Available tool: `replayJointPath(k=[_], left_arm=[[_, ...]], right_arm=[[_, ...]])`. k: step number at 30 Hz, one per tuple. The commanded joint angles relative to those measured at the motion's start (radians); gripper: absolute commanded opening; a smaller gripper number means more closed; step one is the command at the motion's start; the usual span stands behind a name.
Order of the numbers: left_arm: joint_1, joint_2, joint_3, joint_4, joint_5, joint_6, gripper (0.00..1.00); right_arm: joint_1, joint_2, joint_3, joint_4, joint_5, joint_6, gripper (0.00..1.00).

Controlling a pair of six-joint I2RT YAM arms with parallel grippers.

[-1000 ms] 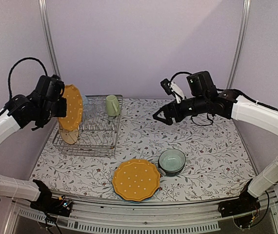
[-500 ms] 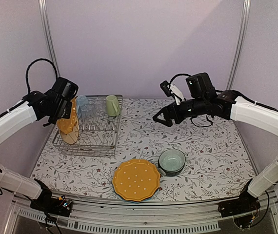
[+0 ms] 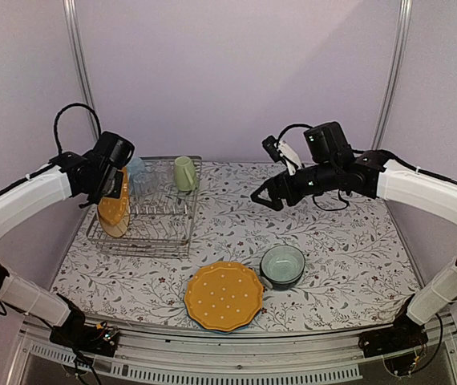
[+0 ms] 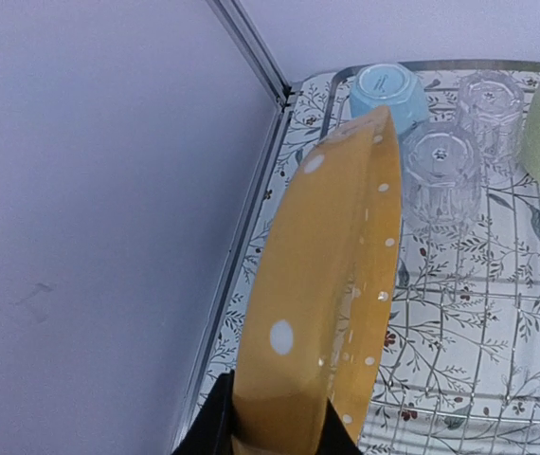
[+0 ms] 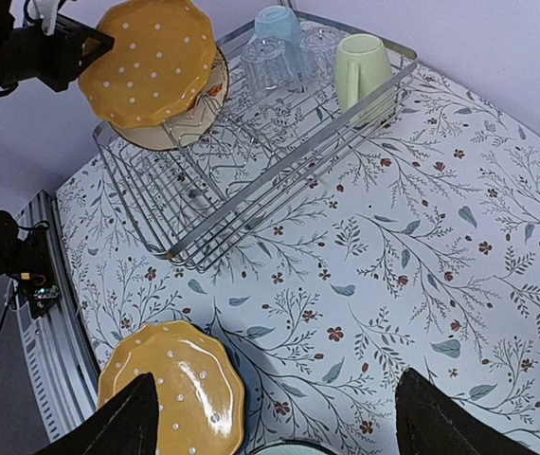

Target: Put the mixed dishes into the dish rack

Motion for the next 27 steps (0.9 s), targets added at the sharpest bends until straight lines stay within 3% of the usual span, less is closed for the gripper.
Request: replayJointPath(k=[1, 18, 27], left_arm=[[0.015, 0.005, -0.011, 0.096, -0.01, -0.012, 0.0], [0.015, 0.064, -0.109, 0.104, 0.097, -0.071, 0.0], [0.016, 0.102, -0.086, 0.063, 0.115, -0.087, 0.19]], right_arm=[[-0.003, 0.016, -0.018, 0.005, -0.01, 0.0, 0.85], [-0.001, 0.05, -0.009, -0.022, -0.037, -0.015, 0.85], [0.036, 0.081, -0.002, -0.064, -0.01, -0.032, 0.85]])
